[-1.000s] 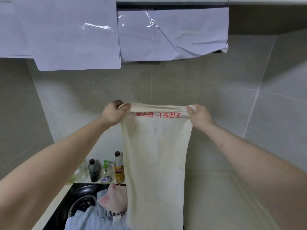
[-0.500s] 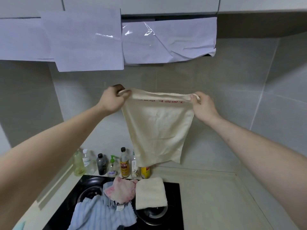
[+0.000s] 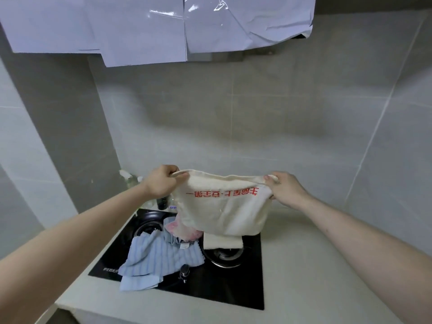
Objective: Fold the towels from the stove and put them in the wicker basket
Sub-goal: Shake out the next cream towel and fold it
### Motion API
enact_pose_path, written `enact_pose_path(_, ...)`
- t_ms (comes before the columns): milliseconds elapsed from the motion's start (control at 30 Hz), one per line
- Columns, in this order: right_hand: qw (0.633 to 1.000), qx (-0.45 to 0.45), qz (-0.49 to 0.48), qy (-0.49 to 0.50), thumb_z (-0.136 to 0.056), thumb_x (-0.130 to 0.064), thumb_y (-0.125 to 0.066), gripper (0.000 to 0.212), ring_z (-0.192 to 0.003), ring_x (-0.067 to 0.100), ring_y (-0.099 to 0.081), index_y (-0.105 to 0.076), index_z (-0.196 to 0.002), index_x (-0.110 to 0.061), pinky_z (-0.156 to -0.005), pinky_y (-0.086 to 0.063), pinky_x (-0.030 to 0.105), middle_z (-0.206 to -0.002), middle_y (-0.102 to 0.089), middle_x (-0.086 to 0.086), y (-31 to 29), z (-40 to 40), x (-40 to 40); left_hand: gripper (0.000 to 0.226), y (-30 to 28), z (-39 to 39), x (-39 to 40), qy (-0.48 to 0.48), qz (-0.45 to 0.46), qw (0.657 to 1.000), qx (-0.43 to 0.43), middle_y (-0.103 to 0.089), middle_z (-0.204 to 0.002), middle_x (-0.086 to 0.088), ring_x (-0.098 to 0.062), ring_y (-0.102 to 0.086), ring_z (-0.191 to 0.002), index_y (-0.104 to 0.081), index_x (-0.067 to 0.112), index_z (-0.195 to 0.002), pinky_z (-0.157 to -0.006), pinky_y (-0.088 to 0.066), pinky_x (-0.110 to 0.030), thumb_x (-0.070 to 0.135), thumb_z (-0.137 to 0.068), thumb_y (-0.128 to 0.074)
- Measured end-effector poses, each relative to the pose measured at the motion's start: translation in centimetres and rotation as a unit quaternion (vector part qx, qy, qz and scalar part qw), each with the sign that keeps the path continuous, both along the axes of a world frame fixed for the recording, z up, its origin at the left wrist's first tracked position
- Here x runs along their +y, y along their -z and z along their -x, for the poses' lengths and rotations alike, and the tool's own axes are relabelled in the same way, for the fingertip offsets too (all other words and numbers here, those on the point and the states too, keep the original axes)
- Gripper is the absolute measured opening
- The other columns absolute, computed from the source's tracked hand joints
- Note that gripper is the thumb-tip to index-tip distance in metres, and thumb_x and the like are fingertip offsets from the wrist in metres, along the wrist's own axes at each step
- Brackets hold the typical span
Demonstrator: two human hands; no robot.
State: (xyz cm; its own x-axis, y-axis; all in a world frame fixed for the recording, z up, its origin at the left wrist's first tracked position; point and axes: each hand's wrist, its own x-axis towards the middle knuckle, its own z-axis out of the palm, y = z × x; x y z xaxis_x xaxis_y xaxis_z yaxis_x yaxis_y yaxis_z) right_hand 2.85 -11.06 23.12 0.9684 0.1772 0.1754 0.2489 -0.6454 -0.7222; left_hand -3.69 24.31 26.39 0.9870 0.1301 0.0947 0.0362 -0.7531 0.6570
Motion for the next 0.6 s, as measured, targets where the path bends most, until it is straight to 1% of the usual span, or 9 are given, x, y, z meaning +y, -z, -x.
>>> enact_pose_path(33,1.000,0.015,-0.004,-0.003,-0.092,-0.046,-0.050,0.041,-0.077,0.036,-0.071,-0.060,-0.076,-0.009,-0.073,-0.061,0.054,-0.078,-0.069,0.014,0.8,0.7,-0.1,0.037,0.6,0.7,0.1,0.008,0.002,1.000,0.011,-0.067,-0.076,-0.009,-0.026,-0.063,-0.068,-0.064,0.011,-0.085,-0.061,-0.046,-0.031,0.045,-0.098,-0.063)
enact_pose_path(100,0.999,0.036,-0.018,0.000,-0.098,-0.035,-0.053,0.035,-0.070,0.033,-0.072,-0.061,-0.074,-0.012,-0.068,-0.063,0.051,-0.074,-0.068,0.011,1.7,2.8,0.0,0.038,2.3,1.9,0.6,0.032,0.014,0.999,0.035,-0.069,-0.079,-0.010,-0.032,-0.070,-0.073,-0.064,0.010,-0.085,-0.063,-0.053,-0.035,0.046,-0.098,-0.063)
enact_pose_path(167,0.998,0.061,-0.023,0.008,-0.102,-0.028,-0.054,0.029,-0.063,0.027,-0.072,-0.064,-0.079,-0.012,-0.061,-0.063,0.039,-0.076,-0.067,0.007,2.9,4.9,-0.1,0.037,4.1,3.3,1.0,0.066,0.035,0.994,0.075,-0.072,-0.089,-0.012,-0.031,-0.074,-0.081,-0.067,0.011,-0.090,-0.071,-0.062,-0.043,0.048,-0.097,-0.062)
enact_pose_path(233,0.996,0.085,-0.004,0.010,-0.102,-0.027,-0.054,0.026,-0.058,0.023,-0.071,-0.068,-0.084,-0.014,-0.053,-0.058,0.031,-0.077,-0.068,0.005,4.5,6.9,-0.5,0.039,6.0,4.8,1.5,0.095,0.055,0.986,0.128,-0.072,-0.100,-0.015,-0.029,-0.075,-0.084,-0.069,0.011,-0.099,-0.074,-0.064,-0.047,0.049,-0.094,-0.063)
enact_pose_path(300,0.994,0.110,-0.004,0.014,-0.102,-0.024,-0.055,0.027,-0.056,0.023,-0.070,-0.070,-0.083,-0.013,-0.051,-0.058,0.032,-0.073,-0.069,0.006,6.2,8.9,-0.8,0.042,7.8,6.7,1.6,0.127,0.067,0.974,0.176,-0.071,-0.103,-0.019,-0.033,-0.074,-0.088,-0.070,0.005,-0.102,-0.074,-0.064,-0.046,0.046,-0.095,-0.064)
enact_pose_path(400,0.991,0.133,0.017,0.030,-0.101,-0.021,-0.056,0.031,-0.058,0.023,-0.066,-0.065,-0.073,-0.012,-0.052,-0.057,0.040,-0.070,-0.065,0.006,8.9,11.8,-1.0,0.057,9.9,9.6,1.2,0.161,0.076,0.958,0.225,-0.070,-0.096,-0.019,-0.036,-0.073,-0.086,-0.069,-0.003,-0.100,-0.081,-0.062,-0.049,0.052,-0.086,-0.063)
enact_pose_path(467,0.988,0.141,0.042,0.040,-0.100,-0.021,-0.056,0.032,-0.061,0.022,-0.064,-0.063,-0.072,-0.008,-0.054,-0.056,0.038,-0.073,-0.068,0.010,10.3,13.6,-1.0,0.062,11.1,11.2,0.9,0.170,0.072,0.951,0.247,-0.065,-0.088,-0.014,-0.031,-0.072,-0.081,-0.064,-0.008,-0.098,-0.080,-0.063,-0.046,0.052,-0.083,-0.060)
enact_pose_path(533,0.986,0.149,0.062,0.048,-0.100,-0.021,-0.056,0.032,-0.064,0.021,-0.062,-0.063,-0.072,-0.006,-0.053,-0.050,0.030,-0.074,-0.069,0.009,11.4,15.3,-0.9,0.054,12.1,12.3,0.6,0.177,0.076,0.948,0.254,-0.061,-0.081,-0.013,-0.026,-0.068,-0.073,-0.060,-0.004,-0.091,-0.075,-0.060,-0.047,0.049,-0.083,-0.059)
enact_pose_path(600,0.985,0.152,0.066,0.056,-0.100,-0.023,-0.055,0.032,-0.068,0.018,-0.060,-0.062,-0.069,-0.016,-0.055,-0.044,0.026,-0.072,-0.066,0.000,11.9,16.6,-1.0,0.044,12.6,13.2,0.2,0.183,0.082,0.948,0.249,-0.058,-0.081,-0.013,-0.023,-0.064,-0.069,-0.058,0.003,-0.091,-0.069,-0.056,-0.042,0.047,-0.088,-0.060)
